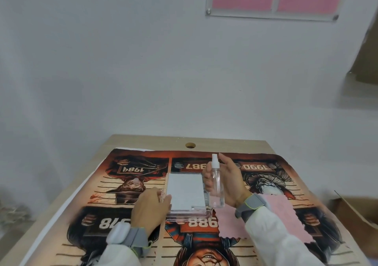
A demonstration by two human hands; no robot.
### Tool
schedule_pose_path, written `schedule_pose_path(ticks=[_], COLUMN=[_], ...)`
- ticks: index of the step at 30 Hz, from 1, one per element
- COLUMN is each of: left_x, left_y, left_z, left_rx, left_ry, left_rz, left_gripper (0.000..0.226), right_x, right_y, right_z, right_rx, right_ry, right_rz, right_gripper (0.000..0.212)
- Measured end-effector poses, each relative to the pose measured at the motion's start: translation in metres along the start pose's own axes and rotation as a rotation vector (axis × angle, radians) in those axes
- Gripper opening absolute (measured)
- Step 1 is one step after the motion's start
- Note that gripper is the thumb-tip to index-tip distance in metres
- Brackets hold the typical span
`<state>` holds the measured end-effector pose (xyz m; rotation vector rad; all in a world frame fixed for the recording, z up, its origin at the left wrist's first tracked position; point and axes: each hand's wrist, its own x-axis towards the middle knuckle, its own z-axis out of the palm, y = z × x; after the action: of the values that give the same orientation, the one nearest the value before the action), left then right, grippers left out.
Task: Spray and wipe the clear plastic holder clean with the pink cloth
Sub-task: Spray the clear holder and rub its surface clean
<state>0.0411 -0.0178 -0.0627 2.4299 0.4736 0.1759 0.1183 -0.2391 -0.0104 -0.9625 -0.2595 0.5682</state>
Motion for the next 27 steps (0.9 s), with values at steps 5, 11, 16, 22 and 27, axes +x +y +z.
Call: schedule_pose_path(ticks=[5,11,16,22,27], left_x=[0.001,0.002,0.006,0.013,0.008], left_y=[-0.006,-0.018,-0.018,-0.026,-0.029], left_z=[0.000,0.002,0.001,0.002,0.006], left_rx=[-0.090,-0.213,-0.255,-0.242,-0.259], left_ry=[0.028,0.003,0.018,0.071,0.104], left_rz=[-0.023,-0.047,-0.034,-0.012,-0.019], left_gripper=[0.020,0.023,0.005,0.013,0.015], right_x=[-0.003,-0.002,0.001,0.018,0.040], right_y=[0.001,0.001,0.000,-0.005,0.005], right_z=[0.007,0.008,0.017,0.034,0.047], right_rx=[0.058,0.136,-0.117,-1.086,-1.251], right_ry=[-0.041,-0.159,-0.103,0.118,0.176], right_rz=[0.006,0.062,0.085,-0.063,0.076], right_gripper=[0.053,0.065,0.066,0.074,0.067])
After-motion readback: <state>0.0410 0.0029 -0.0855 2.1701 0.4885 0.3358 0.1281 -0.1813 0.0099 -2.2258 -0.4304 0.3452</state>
